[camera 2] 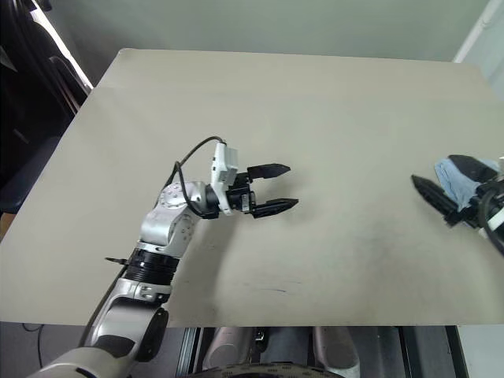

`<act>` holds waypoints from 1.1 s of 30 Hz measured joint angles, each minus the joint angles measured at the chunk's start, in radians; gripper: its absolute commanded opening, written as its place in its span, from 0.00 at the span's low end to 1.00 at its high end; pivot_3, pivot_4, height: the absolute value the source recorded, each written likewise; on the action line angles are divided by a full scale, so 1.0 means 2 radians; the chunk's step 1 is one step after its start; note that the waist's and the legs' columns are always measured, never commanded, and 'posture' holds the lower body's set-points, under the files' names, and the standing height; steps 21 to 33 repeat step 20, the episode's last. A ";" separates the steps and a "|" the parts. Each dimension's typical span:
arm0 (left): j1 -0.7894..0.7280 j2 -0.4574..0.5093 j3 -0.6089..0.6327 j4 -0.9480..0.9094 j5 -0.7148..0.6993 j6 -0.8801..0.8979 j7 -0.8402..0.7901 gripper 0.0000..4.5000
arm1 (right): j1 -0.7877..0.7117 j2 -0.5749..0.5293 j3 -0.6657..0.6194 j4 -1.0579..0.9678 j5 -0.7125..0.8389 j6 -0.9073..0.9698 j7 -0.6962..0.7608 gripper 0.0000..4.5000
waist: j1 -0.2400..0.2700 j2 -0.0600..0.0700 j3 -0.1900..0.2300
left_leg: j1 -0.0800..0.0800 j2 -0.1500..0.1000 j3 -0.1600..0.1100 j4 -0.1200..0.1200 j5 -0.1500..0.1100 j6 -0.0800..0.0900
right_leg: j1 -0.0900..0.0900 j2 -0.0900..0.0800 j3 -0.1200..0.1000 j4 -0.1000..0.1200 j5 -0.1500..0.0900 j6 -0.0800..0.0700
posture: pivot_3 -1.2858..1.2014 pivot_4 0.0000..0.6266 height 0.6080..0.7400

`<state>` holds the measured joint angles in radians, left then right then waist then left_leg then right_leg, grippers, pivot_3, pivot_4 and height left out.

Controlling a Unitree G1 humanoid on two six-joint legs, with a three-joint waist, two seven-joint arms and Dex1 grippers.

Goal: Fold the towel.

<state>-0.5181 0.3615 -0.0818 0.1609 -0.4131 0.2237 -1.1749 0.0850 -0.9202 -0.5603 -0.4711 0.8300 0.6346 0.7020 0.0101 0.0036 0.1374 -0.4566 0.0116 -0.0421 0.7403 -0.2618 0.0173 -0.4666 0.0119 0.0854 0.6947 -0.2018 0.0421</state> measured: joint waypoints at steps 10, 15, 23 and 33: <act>0.045 0.084 0.044 -0.085 -0.047 0.031 -0.022 1.00 | -0.054 -0.005 0.084 -0.028 0.006 0.003 0.064 0.99 | -0.002 0.000 0.000 | 0.000 0.000 0.000 0.000 0.000 0.000 | -0.001 0.000 0.000 0.000 0.000 -0.001 | 0.52 0.24 0.68; 0.077 0.099 0.059 -0.140 -0.075 0.061 -0.008 1.00 | -0.082 0.009 0.125 -0.045 0.003 0.003 0.065 0.99 | -0.003 0.000 0.000 | 0.000 0.000 0.000 0.000 0.000 0.000 | 0.000 0.000 0.000 0.000 0.000 -0.002 | 0.52 0.24 0.68; 0.101 0.097 0.054 -0.181 -0.088 0.091 0.025 1.00 | -0.081 0.031 0.153 -0.039 -0.015 -0.002 0.065 0.99 | -0.003 0.000 0.000 | 0.000 0.000 0.000 0.000 0.000 -0.001 | -0.001 0.000 0.000 0.000 0.003 -0.007 | 0.52 0.24 0.68; 0.101 0.097 0.054 -0.181 -0.088 0.091 0.025 1.00 | -0.081 0.031 0.153 -0.039 -0.015 -0.002 0.065 0.99 | -0.003 0.000 0.000 | 0.000 0.000 0.000 0.000 0.000 -0.001 | -0.001 0.000 0.000 0.000 0.003 -0.007 | 0.52 0.24 0.68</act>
